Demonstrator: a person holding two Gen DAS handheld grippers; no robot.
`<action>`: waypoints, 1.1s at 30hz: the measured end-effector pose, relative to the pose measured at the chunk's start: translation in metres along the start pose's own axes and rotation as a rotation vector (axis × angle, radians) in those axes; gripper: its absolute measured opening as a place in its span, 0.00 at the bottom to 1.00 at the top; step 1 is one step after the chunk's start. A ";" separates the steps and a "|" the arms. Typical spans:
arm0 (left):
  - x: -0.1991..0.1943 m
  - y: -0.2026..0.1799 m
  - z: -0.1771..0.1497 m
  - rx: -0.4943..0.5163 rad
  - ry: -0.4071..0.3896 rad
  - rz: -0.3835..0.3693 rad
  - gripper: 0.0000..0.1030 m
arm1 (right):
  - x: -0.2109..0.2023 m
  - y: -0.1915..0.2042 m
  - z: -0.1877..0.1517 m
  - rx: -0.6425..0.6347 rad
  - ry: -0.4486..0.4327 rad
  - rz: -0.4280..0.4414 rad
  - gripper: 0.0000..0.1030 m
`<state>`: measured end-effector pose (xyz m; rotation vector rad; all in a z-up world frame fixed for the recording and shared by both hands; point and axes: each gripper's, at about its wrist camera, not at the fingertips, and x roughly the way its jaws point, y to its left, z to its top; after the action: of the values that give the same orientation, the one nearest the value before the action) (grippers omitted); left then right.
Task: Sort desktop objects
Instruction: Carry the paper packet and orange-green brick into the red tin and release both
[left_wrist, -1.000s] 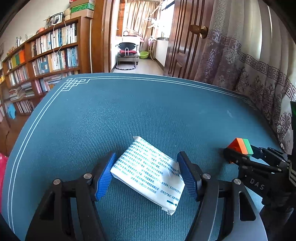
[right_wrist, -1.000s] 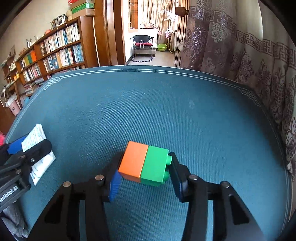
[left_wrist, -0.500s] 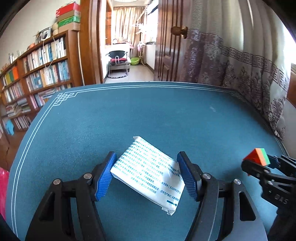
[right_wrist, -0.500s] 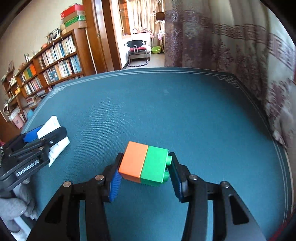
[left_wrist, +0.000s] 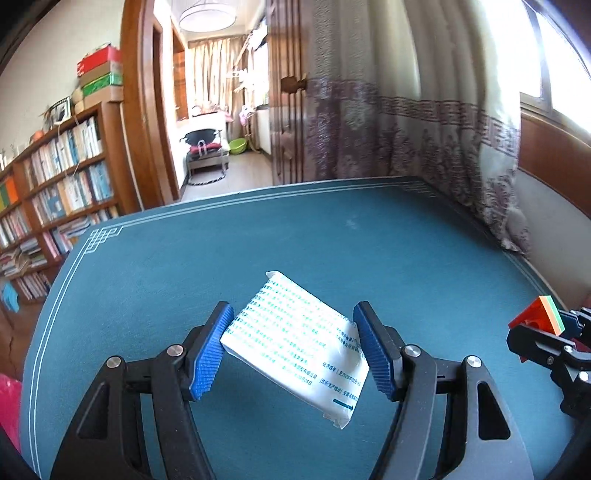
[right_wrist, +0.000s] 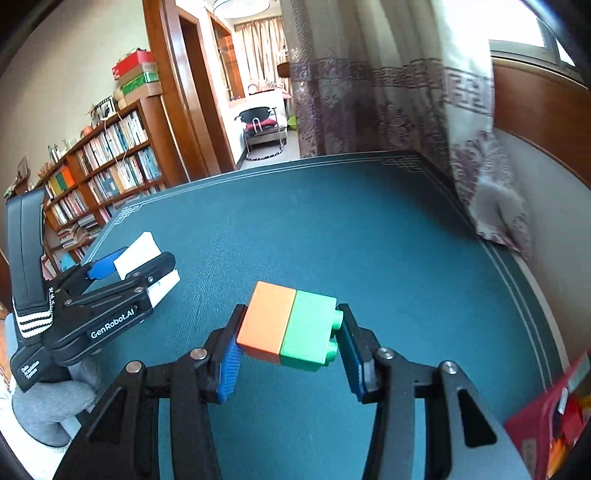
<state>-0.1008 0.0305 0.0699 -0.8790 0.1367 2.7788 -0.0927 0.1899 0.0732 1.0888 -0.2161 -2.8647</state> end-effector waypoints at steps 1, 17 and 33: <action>-0.003 -0.004 0.000 0.006 -0.006 -0.006 0.68 | -0.005 -0.001 -0.002 0.005 -0.004 -0.002 0.50; -0.052 -0.091 -0.005 0.140 -0.049 -0.145 0.68 | -0.092 -0.058 -0.037 0.118 -0.105 -0.058 0.50; -0.084 -0.174 -0.015 0.259 -0.061 -0.241 0.68 | -0.151 -0.115 -0.065 0.218 -0.186 -0.115 0.50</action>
<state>0.0160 0.1821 0.1023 -0.6952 0.3476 2.4899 0.0618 0.3139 0.1059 0.8896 -0.5031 -3.1065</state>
